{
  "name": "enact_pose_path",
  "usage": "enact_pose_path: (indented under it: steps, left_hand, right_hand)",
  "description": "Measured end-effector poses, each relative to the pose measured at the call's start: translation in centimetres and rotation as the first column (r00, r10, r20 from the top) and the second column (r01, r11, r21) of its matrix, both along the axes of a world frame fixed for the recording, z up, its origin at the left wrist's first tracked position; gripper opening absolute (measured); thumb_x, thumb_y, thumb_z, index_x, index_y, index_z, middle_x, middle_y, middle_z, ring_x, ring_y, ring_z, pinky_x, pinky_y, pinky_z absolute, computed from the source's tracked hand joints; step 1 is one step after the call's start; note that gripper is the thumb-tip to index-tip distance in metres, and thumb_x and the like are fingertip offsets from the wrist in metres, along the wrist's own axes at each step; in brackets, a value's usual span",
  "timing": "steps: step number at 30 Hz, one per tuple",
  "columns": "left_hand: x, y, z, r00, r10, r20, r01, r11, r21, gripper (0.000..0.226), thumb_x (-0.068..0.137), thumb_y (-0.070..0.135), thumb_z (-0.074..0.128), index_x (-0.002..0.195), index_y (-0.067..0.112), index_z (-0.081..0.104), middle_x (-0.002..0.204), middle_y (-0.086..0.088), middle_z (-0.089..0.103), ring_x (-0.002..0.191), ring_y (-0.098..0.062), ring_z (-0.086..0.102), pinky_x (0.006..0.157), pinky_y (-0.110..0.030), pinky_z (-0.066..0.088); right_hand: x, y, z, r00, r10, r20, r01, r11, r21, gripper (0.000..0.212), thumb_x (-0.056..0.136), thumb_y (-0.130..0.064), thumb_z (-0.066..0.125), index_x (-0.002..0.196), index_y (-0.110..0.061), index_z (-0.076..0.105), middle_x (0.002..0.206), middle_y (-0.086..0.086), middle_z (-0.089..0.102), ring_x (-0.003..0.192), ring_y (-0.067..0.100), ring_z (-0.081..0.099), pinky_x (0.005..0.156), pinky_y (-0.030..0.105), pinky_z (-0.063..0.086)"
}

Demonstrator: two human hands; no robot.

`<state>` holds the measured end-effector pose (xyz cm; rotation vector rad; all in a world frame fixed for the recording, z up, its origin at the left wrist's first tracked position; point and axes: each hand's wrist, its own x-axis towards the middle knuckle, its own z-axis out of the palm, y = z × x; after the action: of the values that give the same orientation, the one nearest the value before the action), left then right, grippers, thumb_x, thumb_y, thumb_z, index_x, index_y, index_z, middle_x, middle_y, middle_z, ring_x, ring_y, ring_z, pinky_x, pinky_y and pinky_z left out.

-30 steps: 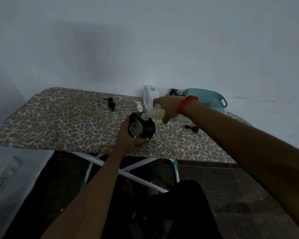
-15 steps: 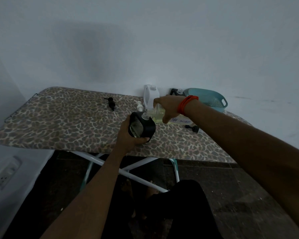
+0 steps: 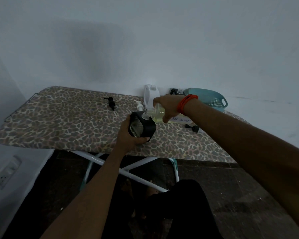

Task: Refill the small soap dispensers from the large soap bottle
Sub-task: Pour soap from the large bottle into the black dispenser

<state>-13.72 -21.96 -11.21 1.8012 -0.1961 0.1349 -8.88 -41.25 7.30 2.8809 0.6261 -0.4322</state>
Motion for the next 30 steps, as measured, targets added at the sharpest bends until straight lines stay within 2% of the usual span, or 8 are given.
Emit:
enact_pose_path:
  steps: [4,7,10,16,19,23,27,30]
  left_hand:
    - [0.26,0.05,-0.15,1.0,-0.006,0.0,0.006,1.0,0.002,0.116,0.058,0.027,0.095,0.153,0.022,0.029,0.151,0.007,0.037,0.135,-0.011,0.038,0.103,-0.03,0.039]
    - [0.31,-0.02,-0.3,1.0,0.003,0.004,-0.003,1.0,-0.002,0.115,0.06,0.021,0.095,0.154,0.02,0.028,0.15,0.006,0.037,0.133,-0.008,0.037,0.101,-0.025,0.038]
    - [0.27,-0.03,-0.32,1.0,0.0,-0.002,0.0,1.0,-0.014,0.114,0.06,0.021,0.094,0.153,0.024,0.028,0.142,0.015,0.035,0.129,-0.002,0.036,0.098,-0.018,0.037]
    - [0.26,0.0,-0.37,1.0,-0.011,-0.008,0.011,1.0,-0.022,0.116,0.057,0.029,0.095,0.152,0.029,0.027,0.14,0.018,0.035,0.128,-0.001,0.037,0.096,-0.016,0.038]
    - [0.33,0.01,-0.48,1.0,-0.002,-0.015,0.002,1.0,-0.026,0.116,0.06,0.023,0.095,0.153,0.026,0.027,0.142,0.015,0.036,0.129,-0.005,0.037,0.1,-0.026,0.038]
    - [0.35,0.03,-0.48,1.0,-0.007,-0.016,0.007,1.0,-0.022,0.115,0.061,0.024,0.094,0.154,0.025,0.026,0.15,0.008,0.035,0.13,-0.006,0.036,0.101,-0.027,0.038]
    - [0.36,0.1,-0.54,1.0,-0.01,-0.012,0.01,1.0,-0.022,0.115,0.06,0.024,0.094,0.153,0.024,0.027,0.147,0.011,0.035,0.13,-0.006,0.036,0.098,-0.022,0.037]
    - [0.37,0.13,-0.61,1.0,-0.008,-0.015,0.007,1.0,-0.015,0.117,0.06,0.026,0.094,0.155,0.021,0.025,0.153,0.002,0.034,0.132,-0.008,0.036,0.1,-0.026,0.037]
  right_hand:
    - [-0.06,0.06,0.09,1.0,-0.007,-0.002,0.007,1.0,-0.006,0.081,0.071,-0.033,0.086,0.137,-0.026,0.042,0.128,0.008,0.054,0.102,0.024,0.055,0.084,0.041,0.051]
    - [-0.12,0.06,0.07,1.0,-0.002,0.004,0.002,1.0,-0.011,0.08,0.07,-0.034,0.086,0.137,-0.026,0.042,0.127,0.008,0.054,0.103,0.025,0.056,0.085,0.04,0.051]
    - [-0.19,0.07,0.07,1.0,0.001,0.006,-0.001,1.0,-0.01,0.08,0.07,-0.034,0.086,0.137,-0.026,0.042,0.125,0.008,0.055,0.103,0.025,0.056,0.083,0.039,0.05]
    - [-0.14,0.08,0.12,1.0,0.005,0.001,-0.005,1.0,-0.009,0.08,0.07,-0.034,0.086,0.137,-0.025,0.042,0.122,0.007,0.056,0.099,0.023,0.055,0.08,0.038,0.05]
    - [-0.08,0.13,0.12,1.0,0.009,0.005,-0.009,1.0,-0.016,0.082,0.07,-0.035,0.087,0.137,-0.025,0.042,0.122,0.007,0.056,0.097,0.022,0.053,0.08,0.037,0.049]
    - [0.02,0.17,0.06,1.0,-0.003,-0.001,0.003,1.0,-0.011,0.082,0.07,-0.034,0.087,0.137,-0.025,0.042,0.124,0.008,0.055,0.1,0.024,0.056,0.08,0.037,0.049]
    - [-0.01,0.15,0.07,1.0,-0.007,0.001,0.007,1.0,-0.009,0.083,0.07,-0.034,0.087,0.138,-0.025,0.041,0.126,0.008,0.055,0.102,0.024,0.056,0.082,0.039,0.05]
    - [-0.09,0.1,0.09,1.0,-0.009,-0.001,0.009,1.0,-0.009,0.082,0.07,-0.034,0.086,0.138,-0.024,0.041,0.125,0.008,0.056,0.102,0.025,0.057,0.084,0.041,0.052]
